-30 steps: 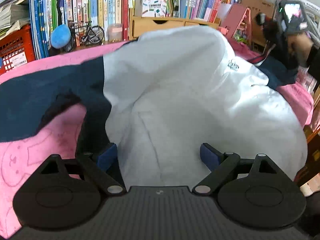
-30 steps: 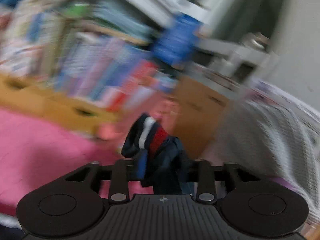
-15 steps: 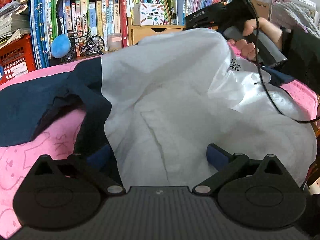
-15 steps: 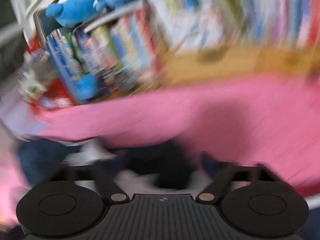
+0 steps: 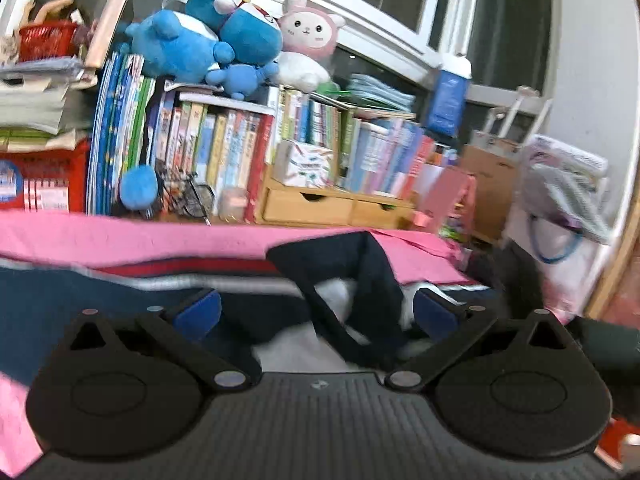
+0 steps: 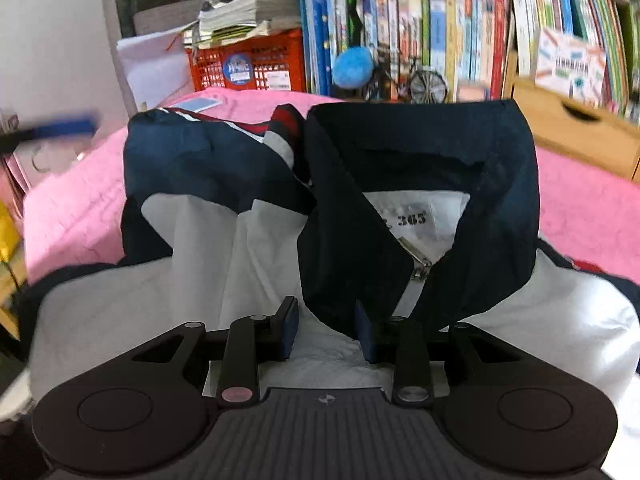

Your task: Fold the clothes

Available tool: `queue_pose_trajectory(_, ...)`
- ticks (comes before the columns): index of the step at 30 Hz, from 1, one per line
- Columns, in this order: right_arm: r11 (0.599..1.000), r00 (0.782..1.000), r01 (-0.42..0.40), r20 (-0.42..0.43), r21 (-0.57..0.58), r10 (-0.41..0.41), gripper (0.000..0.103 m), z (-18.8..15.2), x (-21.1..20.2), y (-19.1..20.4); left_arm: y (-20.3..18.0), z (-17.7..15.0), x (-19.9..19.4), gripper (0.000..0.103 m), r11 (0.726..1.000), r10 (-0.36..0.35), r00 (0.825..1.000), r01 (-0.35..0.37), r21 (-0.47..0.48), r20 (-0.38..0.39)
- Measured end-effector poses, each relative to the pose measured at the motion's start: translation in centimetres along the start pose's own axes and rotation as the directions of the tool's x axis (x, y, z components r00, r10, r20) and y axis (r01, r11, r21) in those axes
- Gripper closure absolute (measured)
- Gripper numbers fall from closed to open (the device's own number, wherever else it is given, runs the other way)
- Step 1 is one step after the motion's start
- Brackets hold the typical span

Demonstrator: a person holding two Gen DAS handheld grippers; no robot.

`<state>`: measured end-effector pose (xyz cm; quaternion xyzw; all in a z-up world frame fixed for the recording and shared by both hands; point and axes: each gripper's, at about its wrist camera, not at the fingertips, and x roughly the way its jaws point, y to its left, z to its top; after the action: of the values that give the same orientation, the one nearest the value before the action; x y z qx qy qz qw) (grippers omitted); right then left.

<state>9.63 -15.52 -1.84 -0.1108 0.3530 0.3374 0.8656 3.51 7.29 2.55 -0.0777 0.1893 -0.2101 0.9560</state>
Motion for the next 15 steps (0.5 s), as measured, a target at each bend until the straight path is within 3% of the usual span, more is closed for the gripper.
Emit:
queue_pose_trajectory(3,0.999,1.000,0.018,0.024,-0.028,-0.018,0.068,-0.4,-0.1,0.4,-0.9,-0.5,4.8,0.000,0.989,0.125,0.989,-0.117,0.089,-0.084)
queue_pose_trajectory(5,0.999,0.999,0.006,0.035,-0.034,-0.005,0.064,-0.7,-0.7,0.1,-1.6,-2.1,7.9,0.000,0.959,0.243,0.953,-0.208,0.193,-0.181)
queue_pose_trajectory(7,0.999,0.999,-0.012,0.040,-0.043,0.014,0.054,-0.9,-1.7,-0.6,-2.1,-4.3,9.9,0.000,0.919,0.332,0.911,-0.255,0.301,-0.243)
queue_pose_trajectory(8,0.999,0.999,-0.028,0.038,-0.047,0.030,0.050,-0.7,-2.1,-1.1,-2.0,-5.0,10.1,0.000,0.917,0.330,0.910,-0.246,0.314,-0.251)
queue_pose_trajectory(10,0.999,0.998,-0.006,0.064,-0.053,0.009,0.022,0.0,-3.2,-1.6,-1.0,-5.1,10.2,0.000,0.940,0.296,0.914,-0.227,0.255,-0.277)
queue_pose_trajectory(13,0.996,0.988,0.073,0.137,-0.046,-0.066,0.020,1.9,-4.7,-2.7,1.0,-5.1,10.2,0.000,0.973,0.223,0.921,-0.188,0.135,-0.320)
queue_pose_trajectory(15,0.994,0.979,0.106,0.176,-0.013,-0.103,0.019,3.6,-4.8,-3.4,0.9,-5.1,10.0,0.000,0.970,0.230,0.921,-0.192,0.146,-0.316)
